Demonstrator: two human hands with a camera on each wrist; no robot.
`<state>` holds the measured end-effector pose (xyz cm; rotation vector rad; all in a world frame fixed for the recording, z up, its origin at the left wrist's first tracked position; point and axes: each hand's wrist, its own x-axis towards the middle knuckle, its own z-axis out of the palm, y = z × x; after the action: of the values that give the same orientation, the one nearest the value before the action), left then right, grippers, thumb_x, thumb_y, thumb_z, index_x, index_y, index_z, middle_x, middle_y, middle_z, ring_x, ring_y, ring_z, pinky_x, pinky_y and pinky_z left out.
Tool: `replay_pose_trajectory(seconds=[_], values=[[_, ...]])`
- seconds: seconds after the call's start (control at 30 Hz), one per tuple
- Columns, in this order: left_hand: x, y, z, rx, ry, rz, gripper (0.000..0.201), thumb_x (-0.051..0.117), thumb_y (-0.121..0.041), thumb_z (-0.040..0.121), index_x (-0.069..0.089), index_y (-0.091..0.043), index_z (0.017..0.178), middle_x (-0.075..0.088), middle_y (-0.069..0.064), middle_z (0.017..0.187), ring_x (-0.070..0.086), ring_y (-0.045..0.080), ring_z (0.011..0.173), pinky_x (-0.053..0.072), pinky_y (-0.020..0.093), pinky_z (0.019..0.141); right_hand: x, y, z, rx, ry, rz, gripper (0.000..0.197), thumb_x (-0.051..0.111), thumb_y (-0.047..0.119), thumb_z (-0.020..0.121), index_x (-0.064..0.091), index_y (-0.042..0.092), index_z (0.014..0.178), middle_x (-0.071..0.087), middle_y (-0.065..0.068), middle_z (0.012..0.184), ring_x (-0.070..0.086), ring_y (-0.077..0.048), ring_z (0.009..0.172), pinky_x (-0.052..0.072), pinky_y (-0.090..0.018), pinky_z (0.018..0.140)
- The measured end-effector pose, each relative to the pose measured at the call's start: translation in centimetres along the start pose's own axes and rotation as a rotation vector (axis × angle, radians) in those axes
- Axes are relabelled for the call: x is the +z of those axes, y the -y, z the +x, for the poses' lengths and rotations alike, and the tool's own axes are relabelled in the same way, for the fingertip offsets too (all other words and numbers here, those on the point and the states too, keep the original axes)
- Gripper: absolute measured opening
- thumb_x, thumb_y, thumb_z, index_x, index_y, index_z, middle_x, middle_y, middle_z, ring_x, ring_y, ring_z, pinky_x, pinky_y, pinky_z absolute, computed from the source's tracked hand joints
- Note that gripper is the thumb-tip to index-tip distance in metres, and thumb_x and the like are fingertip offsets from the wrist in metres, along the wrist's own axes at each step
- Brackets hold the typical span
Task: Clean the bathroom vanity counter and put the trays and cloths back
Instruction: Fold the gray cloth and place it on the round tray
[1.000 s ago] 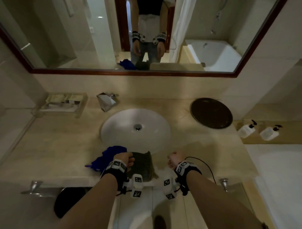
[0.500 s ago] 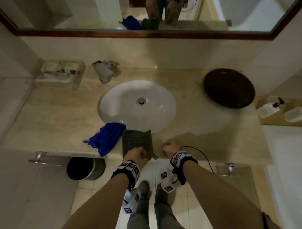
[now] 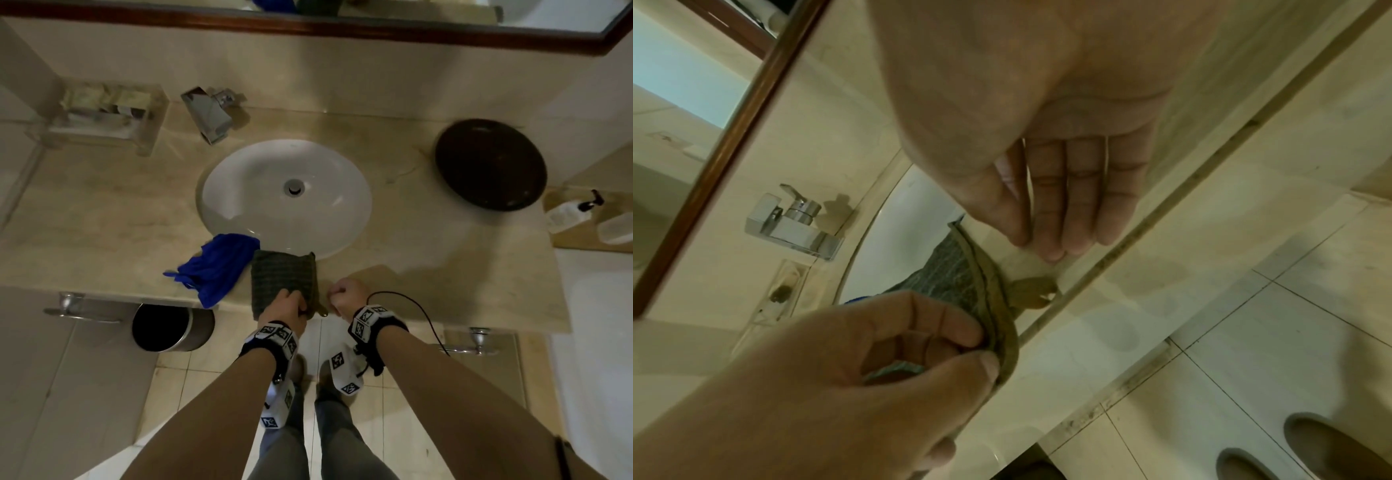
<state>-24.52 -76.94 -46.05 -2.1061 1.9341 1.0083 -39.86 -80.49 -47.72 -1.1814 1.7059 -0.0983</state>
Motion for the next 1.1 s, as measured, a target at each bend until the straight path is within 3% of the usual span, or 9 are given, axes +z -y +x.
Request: replay_pose_trajectory(seconds=[0.13, 0.27, 0.43, 0.6, 0.73, 0.8, 0.9, 1.1], values=[[0.0, 0.3, 0.1, 0.010, -0.006, -0.025, 0.009, 0.054, -0.034, 0.092, 0.055, -0.027, 0.096, 0.047, -0.006, 0.106, 0.048, 0.013, 0.086, 0.043, 0.028, 0.078, 0.1, 0.5, -0.2, -0.030, 0.014, -0.036, 0.009, 0.060, 0.017, 0.079, 0.065, 0.024, 0.077, 0.067, -0.001, 0.082, 0.065, -0.023, 0.081, 0.058, -0.040, 0.076], [-0.7, 0.5, 0.2, -0.012, 0.007, -0.075, 0.007, 0.050, -0.027, 0.093, 0.054, -0.026, 0.099, 0.053, -0.002, 0.108, 0.053, 0.016, 0.092, 0.047, 0.034, 0.086, 0.0, 1.6, -0.9, -0.080, 0.018, -0.091, 0.011, 0.060, 0.014, 0.082, 0.063, 0.020, 0.091, 0.065, 0.001, 0.089, 0.062, -0.019, 0.084, 0.054, -0.033, 0.076], [-3.9, 0.5, -0.6, -0.009, -0.045, -0.127, 0.003, 0.047, -0.023, 0.093, 0.049, -0.024, 0.096, 0.060, 0.002, 0.093, 0.058, 0.020, 0.081, 0.048, 0.030, 0.071, 0.0, 4.2, -2.0, -0.183, 0.065, -0.161, 0.030, 0.058, 0.014, 0.077, 0.056, 0.024, 0.106, 0.064, -0.002, 0.091, 0.063, -0.023, 0.083, 0.055, -0.033, 0.072], [-9.0, 0.7, -1.0, 0.010, -0.134, -0.111, 0.008, 0.056, -0.023, 0.088, 0.058, -0.027, 0.094, 0.063, -0.002, 0.095, 0.060, 0.018, 0.086, 0.050, 0.030, 0.073, 0.2, 7.6, -1.9, -0.304, 0.088, -0.349, 0.028, 0.052, 0.011, 0.079, 0.062, 0.028, 0.100, 0.066, -0.003, 0.095, 0.064, -0.024, 0.087, 0.054, -0.032, 0.073], [-13.1, 1.1, -1.6, 0.062, -0.202, -0.084, 0.012, 0.061, -0.020, 0.085, 0.064, -0.023, 0.096, 0.068, -0.001, 0.098, 0.062, 0.020, 0.092, 0.050, 0.031, 0.079, -0.2, 10.1, -1.3, -0.393, 0.051, -0.479, 0.017, 0.049, 0.015, 0.083, 0.060, 0.021, 0.095, 0.067, -0.008, 0.100, 0.063, -0.028, 0.091, 0.044, -0.028, 0.070], [-15.0, 1.5, -1.9, 0.079, -0.249, -0.090, 0.012, 0.062, -0.018, 0.084, 0.066, -0.022, 0.095, 0.070, -0.001, 0.097, 0.063, 0.019, 0.094, 0.049, 0.026, 0.079, -0.4, 11.0, -0.7, -0.391, 0.042, -0.525, 0.011, 0.047, 0.019, 0.087, 0.057, 0.019, 0.092, 0.066, -0.011, 0.101, 0.062, -0.029, 0.090, 0.041, -0.028, 0.067], [-17.4, 2.2, -2.5, 0.073, -0.303, -0.088, 0.010, 0.061, -0.018, 0.086, 0.065, -0.025, 0.093, 0.068, -0.006, 0.092, 0.062, 0.016, 0.091, 0.044, 0.019, 0.075, -0.6, 11.5, -0.1, -0.358, 0.028, -0.569, 0.019, 0.046, 0.022, 0.090, 0.060, 0.012, 0.099, 0.065, -0.013, 0.101, 0.062, -0.030, 0.090, 0.042, -0.030, 0.068], [-19.5, 3.7, -3.3, 0.083, -0.342, -0.148, 0.017, 0.059, -0.014, 0.088, 0.060, -0.030, 0.083, 0.063, -0.011, 0.083, 0.061, 0.010, 0.082, 0.044, 0.017, 0.074, -0.4, 10.7, 0.3, -0.308, 0.037, -0.624, 0.025, 0.045, 0.023, 0.094, 0.063, 0.008, 0.099, 0.066, -0.013, 0.100, 0.058, -0.026, 0.080, 0.043, -0.030, 0.069]])
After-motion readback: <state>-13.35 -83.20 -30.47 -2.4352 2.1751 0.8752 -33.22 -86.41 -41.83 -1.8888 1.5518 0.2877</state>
